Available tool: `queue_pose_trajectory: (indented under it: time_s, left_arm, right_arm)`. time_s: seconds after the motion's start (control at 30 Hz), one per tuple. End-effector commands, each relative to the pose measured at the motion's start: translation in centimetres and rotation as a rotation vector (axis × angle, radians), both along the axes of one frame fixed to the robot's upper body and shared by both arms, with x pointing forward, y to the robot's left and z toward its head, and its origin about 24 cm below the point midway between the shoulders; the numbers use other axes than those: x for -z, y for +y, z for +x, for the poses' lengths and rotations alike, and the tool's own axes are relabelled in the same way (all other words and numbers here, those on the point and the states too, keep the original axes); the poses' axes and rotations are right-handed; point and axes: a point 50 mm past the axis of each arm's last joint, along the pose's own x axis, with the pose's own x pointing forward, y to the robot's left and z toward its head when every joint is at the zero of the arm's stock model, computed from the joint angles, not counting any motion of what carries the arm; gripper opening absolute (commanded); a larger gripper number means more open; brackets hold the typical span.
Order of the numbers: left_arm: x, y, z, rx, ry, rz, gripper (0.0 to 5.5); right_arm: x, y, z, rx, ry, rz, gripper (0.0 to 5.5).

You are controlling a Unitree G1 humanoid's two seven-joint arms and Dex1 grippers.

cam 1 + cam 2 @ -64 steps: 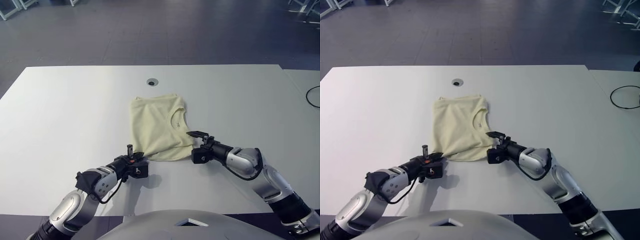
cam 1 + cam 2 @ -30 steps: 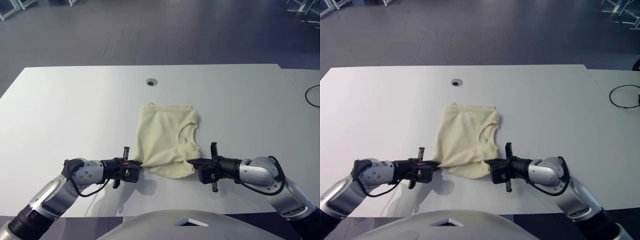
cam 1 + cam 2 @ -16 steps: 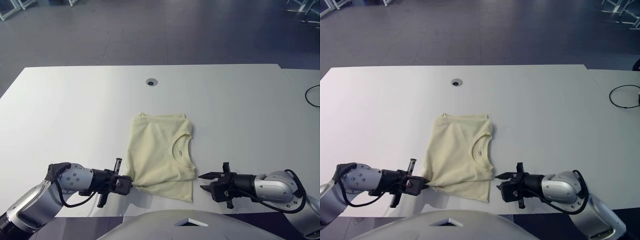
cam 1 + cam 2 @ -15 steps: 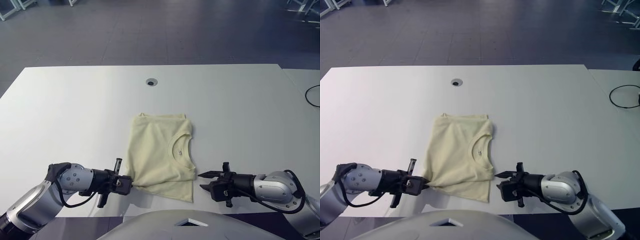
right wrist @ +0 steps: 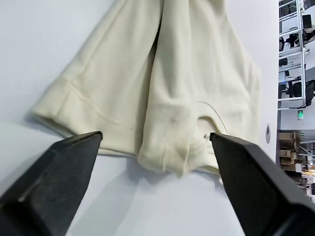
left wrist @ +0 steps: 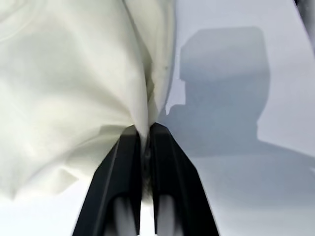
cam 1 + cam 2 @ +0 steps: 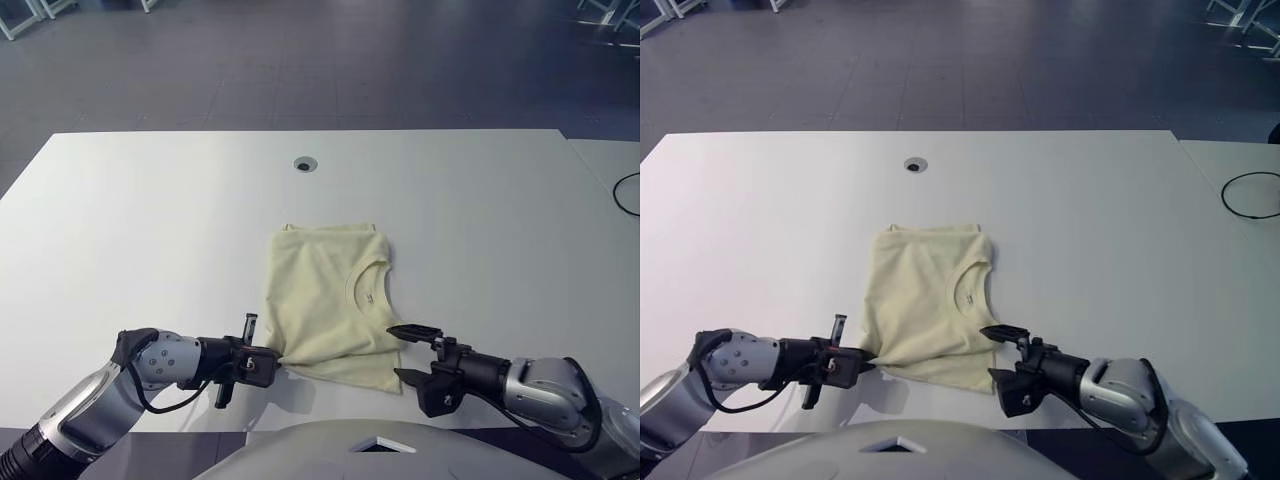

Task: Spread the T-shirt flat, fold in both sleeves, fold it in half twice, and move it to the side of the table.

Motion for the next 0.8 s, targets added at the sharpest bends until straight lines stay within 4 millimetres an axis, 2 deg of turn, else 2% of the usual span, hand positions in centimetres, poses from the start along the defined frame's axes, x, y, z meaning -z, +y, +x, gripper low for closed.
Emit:
queue_pose_trajectory:
  time_s: [0.03,0.2,0.3,0.5,0.8]
  left_arm:
    - [1.7,1.8,-1.6,-0.054,0.116,0.108,0.07]
    - [0.1,1.6,-1.6,-0.064,0.100,0.099,0.07]
    - [-0.2,1.5,-1.4,-0.067,0.093,0.096,0.07]
    - [-0.1,1.1,-0.6,-0.049,0.079,0.092,0.07]
    - [1.4,0.7,-0.4,-0.033,0.084,0.092,0.07]
  right_arm:
    - [0.1,-1.9,0.1,0.015,0.024,-0.087,4.69]
    - [-0.4,-2.5,0.6,0.005,0.007,-0.095,5.39]
    - [0.0,-2.1,0.7,-0.012,0.007,-0.088,5.40]
    - [1.6,0.4,0.0,-0.047,0.026,-0.018,5.40]
    - [2.7,1.3,0.9,-0.046,-0.009,0.003,5.40]
